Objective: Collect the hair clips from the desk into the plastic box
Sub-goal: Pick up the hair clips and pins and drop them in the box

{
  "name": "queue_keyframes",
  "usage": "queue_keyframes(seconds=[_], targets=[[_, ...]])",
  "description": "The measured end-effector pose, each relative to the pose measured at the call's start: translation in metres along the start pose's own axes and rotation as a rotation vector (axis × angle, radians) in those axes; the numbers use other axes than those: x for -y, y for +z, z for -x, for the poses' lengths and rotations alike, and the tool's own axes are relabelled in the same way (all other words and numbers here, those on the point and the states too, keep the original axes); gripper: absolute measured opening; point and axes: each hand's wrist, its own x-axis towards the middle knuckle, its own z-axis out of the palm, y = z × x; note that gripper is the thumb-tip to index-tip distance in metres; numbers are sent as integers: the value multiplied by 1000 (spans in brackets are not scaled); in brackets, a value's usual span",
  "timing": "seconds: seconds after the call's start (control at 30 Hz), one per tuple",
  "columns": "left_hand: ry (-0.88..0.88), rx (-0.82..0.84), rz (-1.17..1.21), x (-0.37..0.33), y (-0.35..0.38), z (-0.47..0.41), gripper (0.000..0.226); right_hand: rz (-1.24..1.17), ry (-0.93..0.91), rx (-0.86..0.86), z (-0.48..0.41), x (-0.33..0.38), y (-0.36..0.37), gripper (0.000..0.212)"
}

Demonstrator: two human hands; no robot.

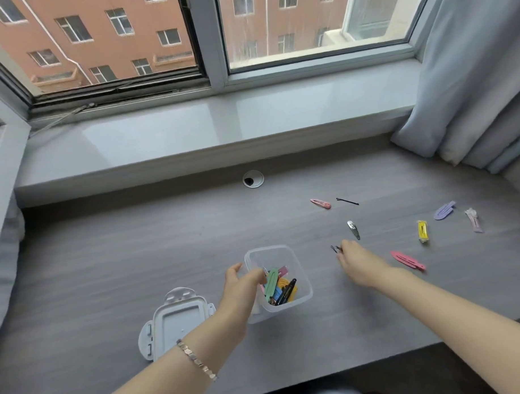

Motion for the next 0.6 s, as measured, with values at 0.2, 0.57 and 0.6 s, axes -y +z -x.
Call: queue_keyframes(seconds=[0.2,0.57,0.6], targets=[[12,76,-40,-9,8,-4,71,-223,-266,-39,48,73,-20,20],[5,73,-62,-22,30,-10,65,-201,267,-231,-60,-25,-27,30],[2,65,-55,-23,35,-11,65,-199,264,-211,-66,-28,-25,30]])
